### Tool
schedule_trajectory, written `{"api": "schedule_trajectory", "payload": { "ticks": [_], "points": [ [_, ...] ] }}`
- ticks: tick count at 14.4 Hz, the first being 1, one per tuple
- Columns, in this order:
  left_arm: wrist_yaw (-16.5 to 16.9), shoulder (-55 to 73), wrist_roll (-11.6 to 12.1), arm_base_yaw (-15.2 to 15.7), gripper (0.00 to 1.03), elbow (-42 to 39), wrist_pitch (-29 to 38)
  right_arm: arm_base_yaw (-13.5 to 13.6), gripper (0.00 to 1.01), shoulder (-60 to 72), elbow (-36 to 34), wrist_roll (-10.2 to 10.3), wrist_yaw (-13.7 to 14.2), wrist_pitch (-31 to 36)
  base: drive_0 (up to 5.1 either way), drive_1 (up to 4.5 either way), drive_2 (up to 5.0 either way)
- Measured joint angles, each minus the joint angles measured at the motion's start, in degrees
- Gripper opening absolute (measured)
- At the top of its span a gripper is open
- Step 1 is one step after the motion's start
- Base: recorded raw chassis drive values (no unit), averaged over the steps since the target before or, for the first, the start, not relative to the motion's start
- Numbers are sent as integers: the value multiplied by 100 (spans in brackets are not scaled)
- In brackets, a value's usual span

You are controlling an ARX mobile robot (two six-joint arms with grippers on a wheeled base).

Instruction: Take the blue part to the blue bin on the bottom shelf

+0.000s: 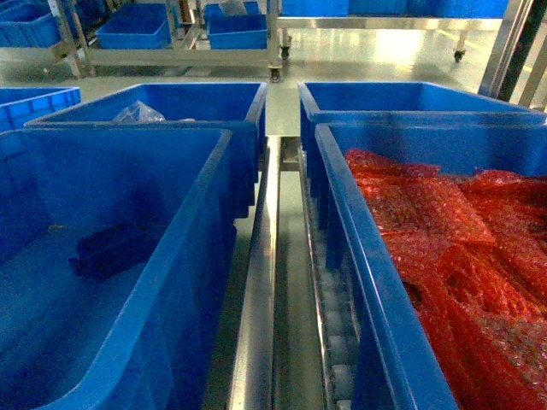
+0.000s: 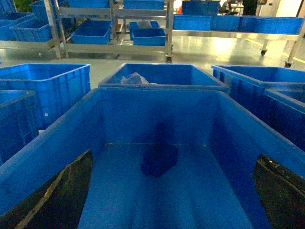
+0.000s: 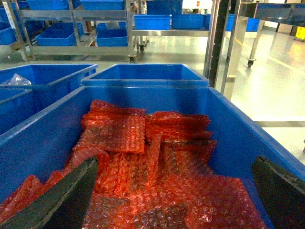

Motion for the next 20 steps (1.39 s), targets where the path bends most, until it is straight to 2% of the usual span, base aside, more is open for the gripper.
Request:
{"api": "schedule_trajectory", "payload": {
  "ticks": [20],
  "points": [
    [-2, 0, 7, 0, 98, 0, 0, 0, 98, 0, 0, 0, 0, 0, 0, 0, 0]
  ]
}}
